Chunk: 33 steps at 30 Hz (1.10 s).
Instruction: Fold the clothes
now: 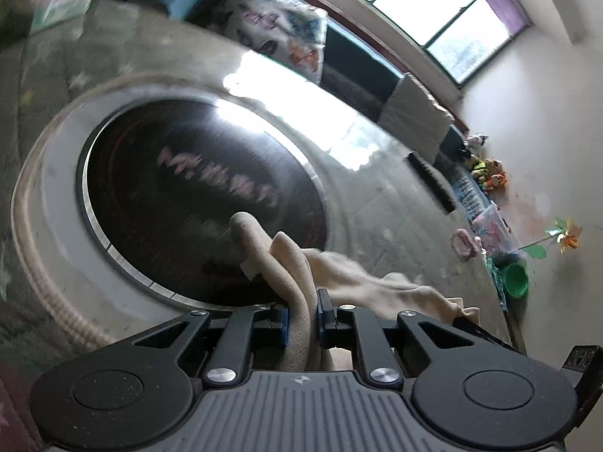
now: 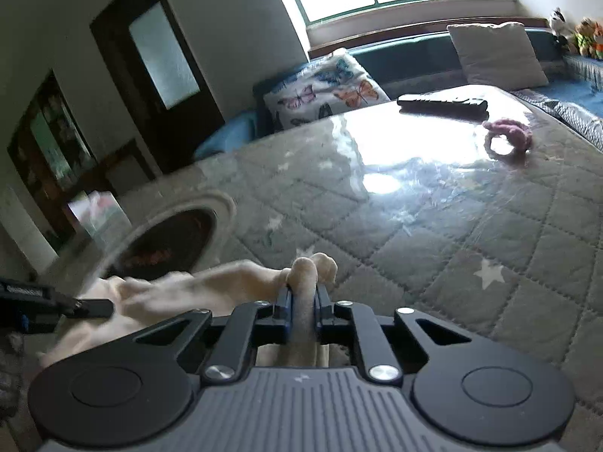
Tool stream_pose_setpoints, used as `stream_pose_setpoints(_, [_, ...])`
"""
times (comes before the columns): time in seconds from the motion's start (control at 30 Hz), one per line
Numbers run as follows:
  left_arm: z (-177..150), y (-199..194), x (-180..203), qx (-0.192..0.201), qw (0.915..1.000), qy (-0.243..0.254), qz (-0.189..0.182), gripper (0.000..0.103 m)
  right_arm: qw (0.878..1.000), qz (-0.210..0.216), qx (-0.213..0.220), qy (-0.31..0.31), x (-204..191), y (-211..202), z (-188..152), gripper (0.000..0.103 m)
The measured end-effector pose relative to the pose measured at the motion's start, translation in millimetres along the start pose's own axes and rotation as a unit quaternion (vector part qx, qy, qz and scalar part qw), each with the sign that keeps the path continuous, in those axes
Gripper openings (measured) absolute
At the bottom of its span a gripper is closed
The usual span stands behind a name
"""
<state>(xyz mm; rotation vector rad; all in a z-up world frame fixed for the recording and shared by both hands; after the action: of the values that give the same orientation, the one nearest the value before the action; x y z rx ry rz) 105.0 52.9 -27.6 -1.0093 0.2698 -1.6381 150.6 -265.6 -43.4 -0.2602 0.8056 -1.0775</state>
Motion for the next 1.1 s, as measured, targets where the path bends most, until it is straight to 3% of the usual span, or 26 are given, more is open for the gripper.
stream_pose_setpoints(0.17, [15,7,34,0.006,0.999,0.041,-0.017,0.014,0.999,0.011,0.035,0.009,1,-29,11,0.009])
stream_pose_setpoints(0.5, [43,60,122,0.0,0.9925,0.107,-0.059,0.013,0.992,-0.065,0.107,0.0,44,-78,58,0.009])
stream_pose_setpoints(0.87, [44,120,178,-0.031,0.9848,0.153,-0.076,0.014,0.983,-0.134,0.122,0.023,100,-85,83,0.009])
stream_pose_setpoints(0.93, [42,130,179,-0.038,0.9838,0.161,-0.069,0.014,0.982,-0.143,0.117,0.033,111,-79,82,0.009])
stream_pose_setpoints(1.1, [38,143,169,-0.041,0.9795,0.197,-0.008,0.021,0.979,-0.176,0.096,0.049,129,-59,75,0.012])
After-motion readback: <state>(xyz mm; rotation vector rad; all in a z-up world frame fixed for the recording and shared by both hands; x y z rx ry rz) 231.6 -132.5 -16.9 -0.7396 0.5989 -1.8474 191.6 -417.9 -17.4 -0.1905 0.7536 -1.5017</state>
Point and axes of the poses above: each gripper's, at about its wrist camera, not at the fingertips, and y roughly the way its jaws point, x to its right, z to its top, the point moved 4 cm from there along y, roughly the way its jaws point, and after that the axes turned 8 degrees about y, right-handed, at the moved point
